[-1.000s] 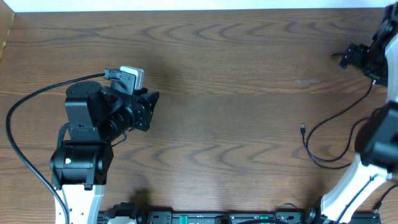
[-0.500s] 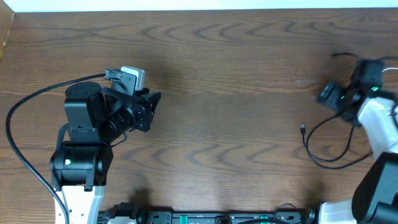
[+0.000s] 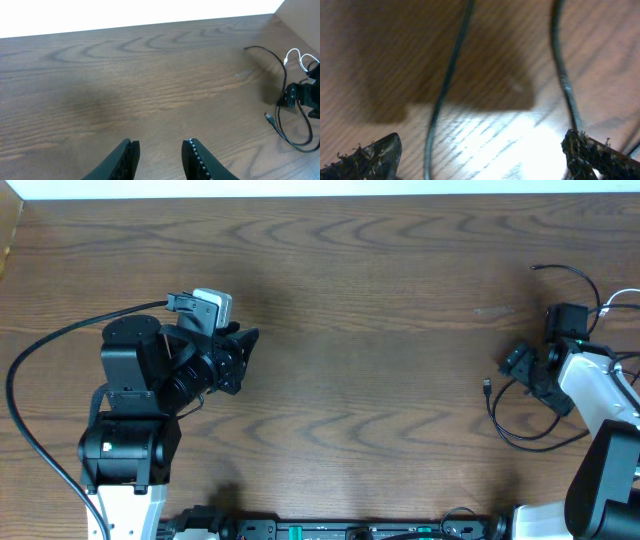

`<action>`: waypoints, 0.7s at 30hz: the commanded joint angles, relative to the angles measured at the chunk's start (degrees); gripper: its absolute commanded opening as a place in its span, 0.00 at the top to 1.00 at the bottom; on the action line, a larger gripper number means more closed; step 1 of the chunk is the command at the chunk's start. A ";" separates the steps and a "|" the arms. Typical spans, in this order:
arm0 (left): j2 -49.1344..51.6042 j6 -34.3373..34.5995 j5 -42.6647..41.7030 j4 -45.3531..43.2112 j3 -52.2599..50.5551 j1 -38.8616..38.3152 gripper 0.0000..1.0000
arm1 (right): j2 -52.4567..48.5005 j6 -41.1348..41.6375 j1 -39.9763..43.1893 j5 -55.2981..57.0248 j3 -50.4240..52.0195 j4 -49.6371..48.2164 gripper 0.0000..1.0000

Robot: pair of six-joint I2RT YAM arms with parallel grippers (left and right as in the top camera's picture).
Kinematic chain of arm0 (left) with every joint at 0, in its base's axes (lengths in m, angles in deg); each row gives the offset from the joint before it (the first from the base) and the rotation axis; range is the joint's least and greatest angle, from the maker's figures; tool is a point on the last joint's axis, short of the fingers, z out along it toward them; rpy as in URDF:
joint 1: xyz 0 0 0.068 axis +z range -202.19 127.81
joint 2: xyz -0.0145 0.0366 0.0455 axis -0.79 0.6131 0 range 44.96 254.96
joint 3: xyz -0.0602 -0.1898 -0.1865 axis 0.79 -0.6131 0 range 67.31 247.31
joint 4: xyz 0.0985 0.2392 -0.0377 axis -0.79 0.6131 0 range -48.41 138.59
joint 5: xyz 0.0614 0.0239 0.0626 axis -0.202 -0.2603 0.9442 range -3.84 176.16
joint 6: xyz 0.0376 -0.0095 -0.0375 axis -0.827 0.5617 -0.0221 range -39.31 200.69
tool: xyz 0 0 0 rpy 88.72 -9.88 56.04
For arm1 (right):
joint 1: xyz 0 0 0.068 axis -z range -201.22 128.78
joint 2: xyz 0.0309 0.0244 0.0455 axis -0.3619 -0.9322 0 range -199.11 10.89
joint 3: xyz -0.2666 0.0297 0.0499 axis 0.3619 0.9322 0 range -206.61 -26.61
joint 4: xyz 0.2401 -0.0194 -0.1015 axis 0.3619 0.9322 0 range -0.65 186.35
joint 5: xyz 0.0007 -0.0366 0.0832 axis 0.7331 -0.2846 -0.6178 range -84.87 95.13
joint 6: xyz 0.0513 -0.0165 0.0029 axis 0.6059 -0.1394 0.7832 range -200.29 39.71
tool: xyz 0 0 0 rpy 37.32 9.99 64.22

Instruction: Untangle cables

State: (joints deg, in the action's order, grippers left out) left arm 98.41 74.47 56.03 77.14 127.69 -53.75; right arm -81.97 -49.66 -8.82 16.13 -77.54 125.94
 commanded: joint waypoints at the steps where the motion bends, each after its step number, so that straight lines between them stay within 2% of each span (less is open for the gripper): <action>1: -0.48 -0.35 -0.98 -0.24 -0.15 0.09 0.66 | 0.17 2.14 -0.07 4.20 0.37 0.48 0.01; 16: -0.48 -0.37 -0.98 -0.22 -0.15 0.11 0.66 | 0.17 1.03 0.90 6.86 0.37 2.43 0.01; 21: -0.48 -0.37 -0.98 -0.22 -0.15 0.09 0.66 | 0.15 -2.23 0.87 2.16 0.37 -1.16 0.01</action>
State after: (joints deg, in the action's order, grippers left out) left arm 98.41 74.47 56.03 77.14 127.69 -53.75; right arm -81.97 -49.55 -8.25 20.66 -77.50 125.99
